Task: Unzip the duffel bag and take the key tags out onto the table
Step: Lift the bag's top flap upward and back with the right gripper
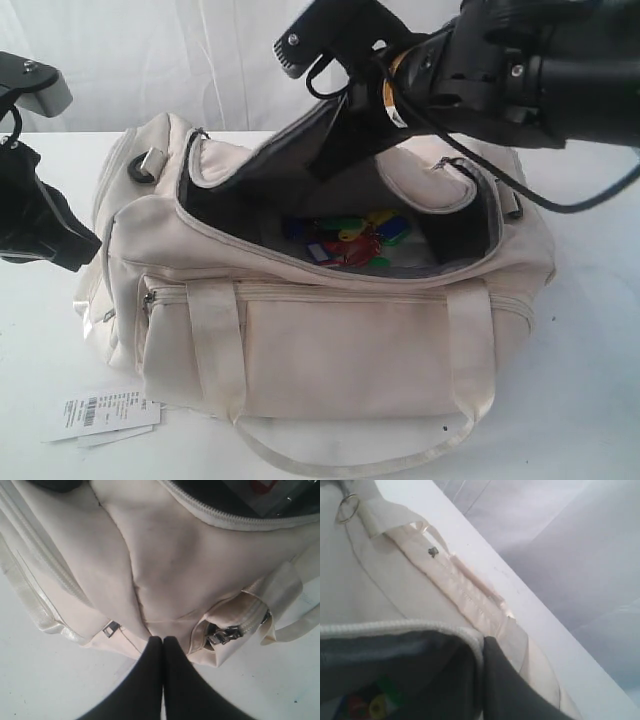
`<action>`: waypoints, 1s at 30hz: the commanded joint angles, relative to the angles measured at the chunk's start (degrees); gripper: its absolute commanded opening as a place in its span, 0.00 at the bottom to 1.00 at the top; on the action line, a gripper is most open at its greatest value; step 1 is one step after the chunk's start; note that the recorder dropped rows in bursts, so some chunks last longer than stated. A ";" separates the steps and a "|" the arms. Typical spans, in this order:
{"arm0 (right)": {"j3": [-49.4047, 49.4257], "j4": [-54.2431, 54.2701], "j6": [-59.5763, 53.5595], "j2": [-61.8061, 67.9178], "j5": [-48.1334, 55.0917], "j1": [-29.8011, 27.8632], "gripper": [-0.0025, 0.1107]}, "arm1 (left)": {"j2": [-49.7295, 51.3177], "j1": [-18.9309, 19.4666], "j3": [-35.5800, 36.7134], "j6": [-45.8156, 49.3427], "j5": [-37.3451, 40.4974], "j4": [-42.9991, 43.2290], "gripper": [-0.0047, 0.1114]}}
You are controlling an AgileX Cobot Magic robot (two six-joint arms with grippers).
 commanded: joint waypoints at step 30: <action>-43.64 5.75 10.35 32.42 9.93 -12.65 0.67 | -0.56 -0.34 0.26 -0.31 1.95 -2.44 0.04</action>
